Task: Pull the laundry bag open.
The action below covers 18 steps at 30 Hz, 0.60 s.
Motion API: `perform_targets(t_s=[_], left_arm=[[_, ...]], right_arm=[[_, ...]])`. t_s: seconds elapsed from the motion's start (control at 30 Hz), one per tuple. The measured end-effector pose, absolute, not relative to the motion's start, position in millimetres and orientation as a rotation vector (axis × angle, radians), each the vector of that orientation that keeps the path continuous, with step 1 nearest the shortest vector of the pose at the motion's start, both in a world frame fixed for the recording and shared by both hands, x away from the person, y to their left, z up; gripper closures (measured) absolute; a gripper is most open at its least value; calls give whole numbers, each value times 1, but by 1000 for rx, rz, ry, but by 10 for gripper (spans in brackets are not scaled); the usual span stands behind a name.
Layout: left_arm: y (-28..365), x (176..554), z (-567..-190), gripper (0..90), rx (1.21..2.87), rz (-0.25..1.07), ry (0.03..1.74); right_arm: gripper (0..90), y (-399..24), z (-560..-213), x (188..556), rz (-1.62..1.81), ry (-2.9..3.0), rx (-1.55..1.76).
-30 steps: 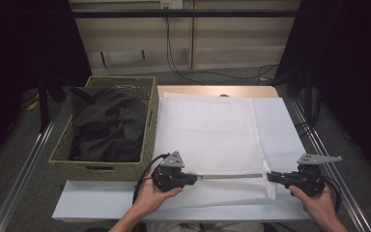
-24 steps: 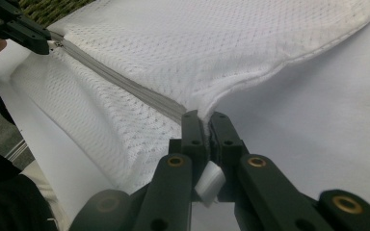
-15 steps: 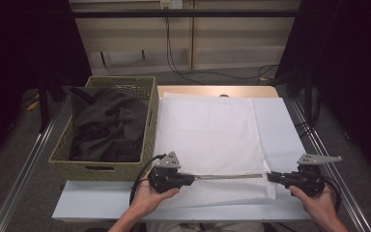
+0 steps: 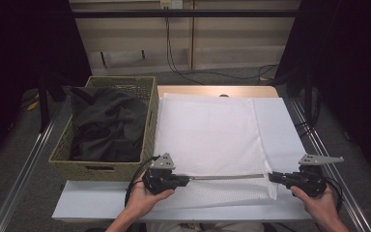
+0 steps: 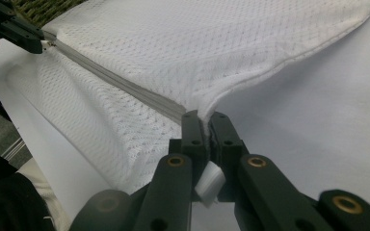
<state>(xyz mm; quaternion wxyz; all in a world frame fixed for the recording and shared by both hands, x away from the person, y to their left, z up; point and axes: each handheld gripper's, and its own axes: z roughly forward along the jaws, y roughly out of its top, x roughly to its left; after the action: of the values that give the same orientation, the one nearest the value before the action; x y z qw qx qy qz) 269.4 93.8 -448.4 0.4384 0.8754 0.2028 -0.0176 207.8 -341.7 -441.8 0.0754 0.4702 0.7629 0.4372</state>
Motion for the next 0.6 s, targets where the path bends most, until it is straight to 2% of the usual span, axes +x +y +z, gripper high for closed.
perform_targets(t_s=[0.6], left_arm=[[101,269,-448,866,2180,-26,527]], right_arm=[[865,-343,-443,208,1296,2284,1427]])
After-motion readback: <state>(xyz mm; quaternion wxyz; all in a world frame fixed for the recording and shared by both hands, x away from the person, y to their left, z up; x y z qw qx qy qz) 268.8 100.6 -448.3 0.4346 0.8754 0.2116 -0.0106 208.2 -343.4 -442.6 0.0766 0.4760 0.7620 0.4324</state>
